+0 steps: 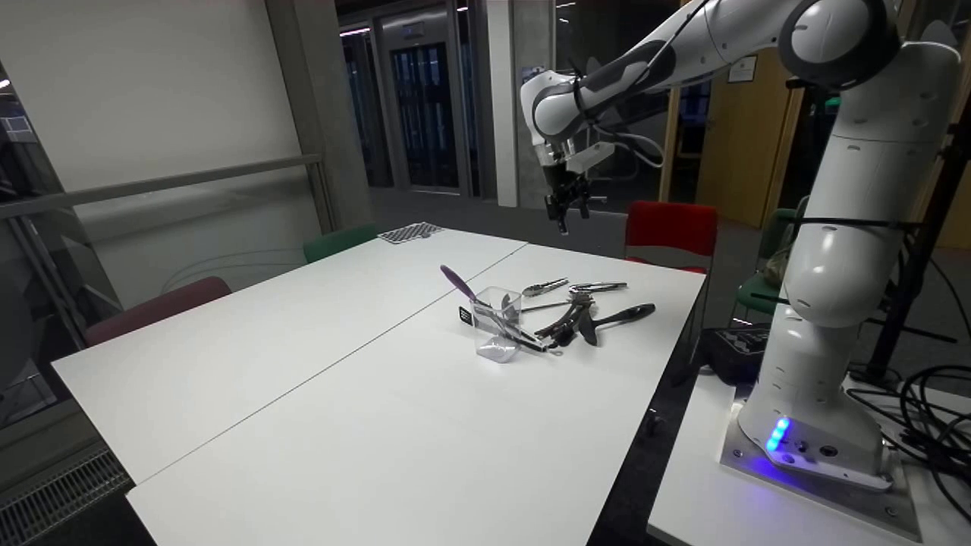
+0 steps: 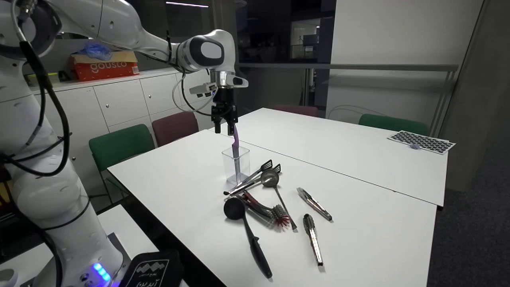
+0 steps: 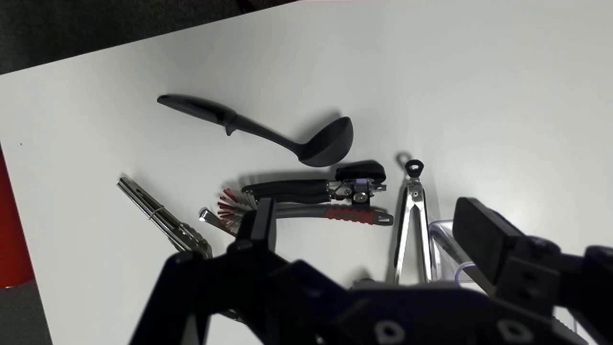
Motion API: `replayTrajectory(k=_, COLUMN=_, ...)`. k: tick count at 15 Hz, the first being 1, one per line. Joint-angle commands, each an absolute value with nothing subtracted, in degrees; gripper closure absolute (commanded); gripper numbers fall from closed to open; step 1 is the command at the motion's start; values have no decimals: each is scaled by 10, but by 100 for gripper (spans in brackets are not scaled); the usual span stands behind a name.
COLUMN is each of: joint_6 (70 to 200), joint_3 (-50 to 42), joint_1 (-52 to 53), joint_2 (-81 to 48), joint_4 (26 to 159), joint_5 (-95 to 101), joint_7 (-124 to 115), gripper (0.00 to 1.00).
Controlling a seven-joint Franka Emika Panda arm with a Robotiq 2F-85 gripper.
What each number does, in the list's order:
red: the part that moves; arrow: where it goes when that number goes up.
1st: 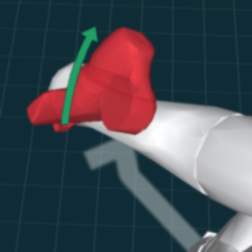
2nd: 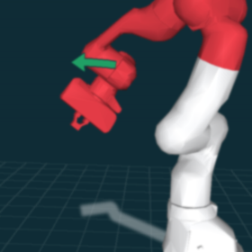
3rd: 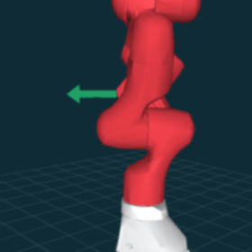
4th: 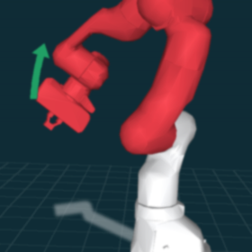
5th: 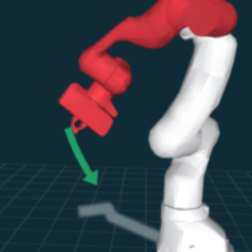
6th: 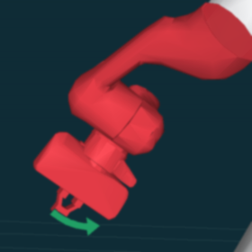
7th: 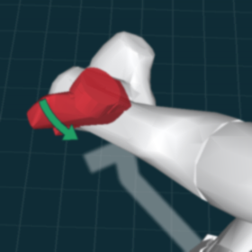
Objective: Remove the tool from the utensil holder and put a tool in another one
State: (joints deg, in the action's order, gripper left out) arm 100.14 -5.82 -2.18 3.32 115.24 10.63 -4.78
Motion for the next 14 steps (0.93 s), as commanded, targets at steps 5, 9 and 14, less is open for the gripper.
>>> replayTrajectory(k=5, joint_6=993, joint_3=-64, joint_1=-46, joint_2=-34, joint_4=1064, joint_5=20, joint_7=-150, gripper=0)
replayTrajectory(k=9, joint_6=984, joint_3=-71, joint_1=-55, joint_2=-95, joint_4=971, joint_5=-46, joint_7=-230, gripper=0)
replayTrajectory(k=14, joint_6=1006, joint_3=-78, joint_1=-52, joint_2=-150, joint_4=927, joint_5=-111, joint_7=-357, gripper=0)
